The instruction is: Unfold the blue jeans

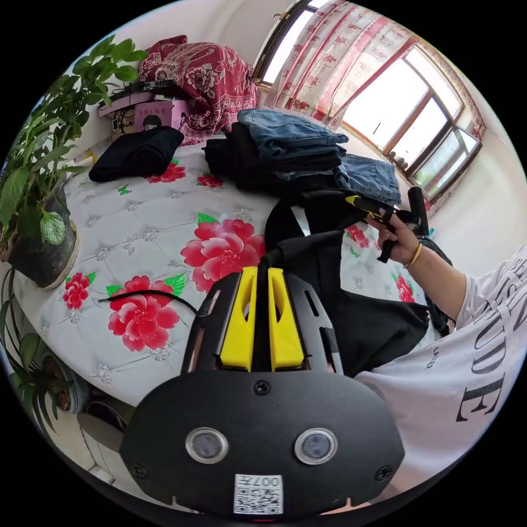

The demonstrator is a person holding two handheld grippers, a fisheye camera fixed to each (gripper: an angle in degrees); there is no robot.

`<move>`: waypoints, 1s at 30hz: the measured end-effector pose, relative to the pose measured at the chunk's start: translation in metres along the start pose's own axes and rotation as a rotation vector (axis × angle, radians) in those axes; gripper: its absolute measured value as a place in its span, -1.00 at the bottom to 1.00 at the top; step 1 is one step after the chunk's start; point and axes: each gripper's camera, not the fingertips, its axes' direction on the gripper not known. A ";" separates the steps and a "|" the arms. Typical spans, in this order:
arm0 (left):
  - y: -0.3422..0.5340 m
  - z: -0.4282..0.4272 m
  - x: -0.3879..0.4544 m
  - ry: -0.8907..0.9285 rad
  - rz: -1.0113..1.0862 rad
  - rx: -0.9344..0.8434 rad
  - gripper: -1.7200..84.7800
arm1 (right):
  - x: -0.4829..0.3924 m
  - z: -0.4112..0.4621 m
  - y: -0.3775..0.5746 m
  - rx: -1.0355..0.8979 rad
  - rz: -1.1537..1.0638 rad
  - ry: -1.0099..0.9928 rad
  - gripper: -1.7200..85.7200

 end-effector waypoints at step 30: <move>-0.020 -0.053 0.045 -0.056 -0.160 0.179 -0.90 | 0.065 -0.173 0.184 -0.002 0.380 0.684 -0.76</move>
